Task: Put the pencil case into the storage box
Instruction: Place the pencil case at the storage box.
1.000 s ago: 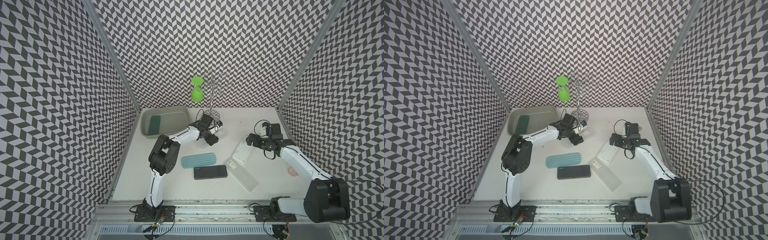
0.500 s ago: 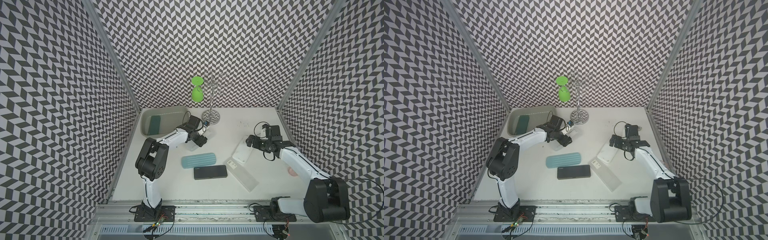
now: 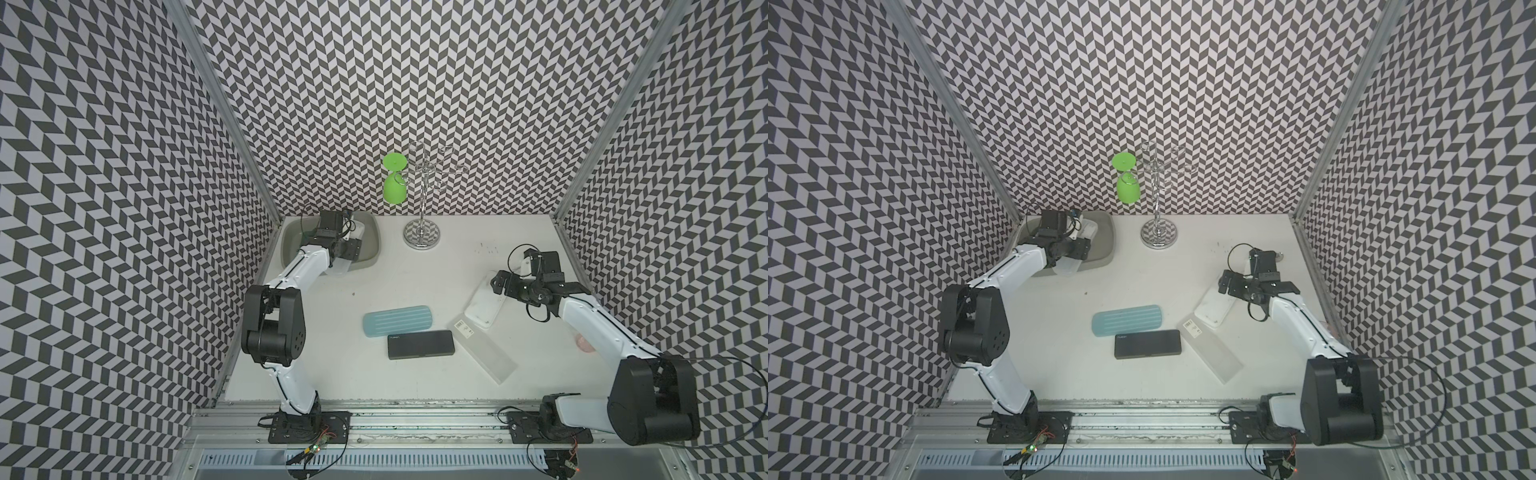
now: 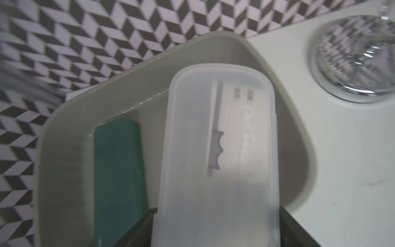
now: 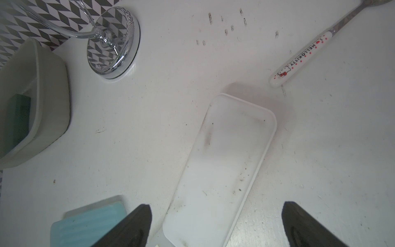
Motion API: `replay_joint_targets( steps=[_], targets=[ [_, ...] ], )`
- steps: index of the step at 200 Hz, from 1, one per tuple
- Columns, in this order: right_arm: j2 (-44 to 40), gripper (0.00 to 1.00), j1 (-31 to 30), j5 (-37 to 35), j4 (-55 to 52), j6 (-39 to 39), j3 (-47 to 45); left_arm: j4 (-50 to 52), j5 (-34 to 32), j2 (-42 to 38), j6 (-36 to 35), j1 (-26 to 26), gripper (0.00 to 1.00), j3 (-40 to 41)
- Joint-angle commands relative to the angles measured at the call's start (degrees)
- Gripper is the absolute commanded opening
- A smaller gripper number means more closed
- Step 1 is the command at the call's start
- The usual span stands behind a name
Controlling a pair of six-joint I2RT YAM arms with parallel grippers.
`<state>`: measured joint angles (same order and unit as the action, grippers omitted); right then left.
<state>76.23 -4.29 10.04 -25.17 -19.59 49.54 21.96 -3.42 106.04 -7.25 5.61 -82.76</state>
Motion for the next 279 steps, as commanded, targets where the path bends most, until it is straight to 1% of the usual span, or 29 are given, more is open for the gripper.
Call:
replay_joint_targets(
  steps=[1, 15, 47, 67, 89, 105, 134, 154, 178, 187, 190, 223, 254, 279],
  targets=[
    [0.5, 0.99, 0.3, 0.8, 1.9, 0.9, -0.7, -3.9, -1.5, 5.8, 5.7, -2.7, 0.72, -6.8],
    [0.8, 0.99, 0.3, 0.9, 1.1, 1.4, -0.3, -4.4, -0.4, 10.2, 6.7, -4.0, 0.72, -11.7],
    [1.7, 1.00, 0.3, 0.9, 0.2, 1.8, 0.5, -3.4, 0.5, 20.1, 5.9, -4.7, 0.72, -22.9],
    [2.0, 0.99, 0.3, 0.8, 0.0, 1.6, 0.8, -3.0, 1.6, 24.9, 6.6, -5.5, 0.72, -26.4],
    [2.2, 0.99, 0.4, 0.6, -0.3, 1.3, 1.3, -4.2, 3.4, 27.0, 7.6, -6.0, 0.72, -26.1],
    [2.2, 1.00, 0.4, 0.8, -0.4, 1.0, 1.7, -3.9, 2.1, 27.3, 7.9, -6.3, 0.73, -25.0],
    [2.1, 1.00, 0.3, 1.1, -0.1, 0.3, 1.5, -6.1, 0.3, 26.0, 8.6, -7.4, 0.78, -20.6],
    [2.3, 1.00, 0.3, 1.5, 0.2, -0.1, 1.3, -5.0, -1.5, 26.0, 8.1, -8.0, 0.81, -20.6],
    [2.2, 0.99, 0.4, 1.7, 0.3, -0.2, 1.3, -3.5, -4.1, 25.5, 7.6, -8.3, 0.90, -20.8],
    [2.1, 1.00, 0.3, 1.6, 0.2, -0.2, 1.3, -4.2, -4.8, 24.9, 7.3, -8.2, 0.98, -20.0],
    [2.0, 1.00, 0.3, 1.6, 0.2, -0.2, 1.3, -4.4, -5.1, 24.6, 7.3, -8.2, 1.00, -19.7],
    [1.7, 1.00, 0.3, 1.5, -0.4, 0.0, 1.8, -5.6, -5.4, 23.4, 6.5, -8.2, 1.00, -18.5],
    [1.1, 1.00, 0.3, 1.2, -0.9, 0.3, 2.0, -7.2, -2.4, 20.9, 5.2, -7.8, 1.00, -17.4],
    [0.5, 1.00, 0.3, 1.1, -1.1, 0.3, 1.4, -6.2, 0.3, 20.1, 4.9, -7.5, 1.00, -17.5]
  ],
)
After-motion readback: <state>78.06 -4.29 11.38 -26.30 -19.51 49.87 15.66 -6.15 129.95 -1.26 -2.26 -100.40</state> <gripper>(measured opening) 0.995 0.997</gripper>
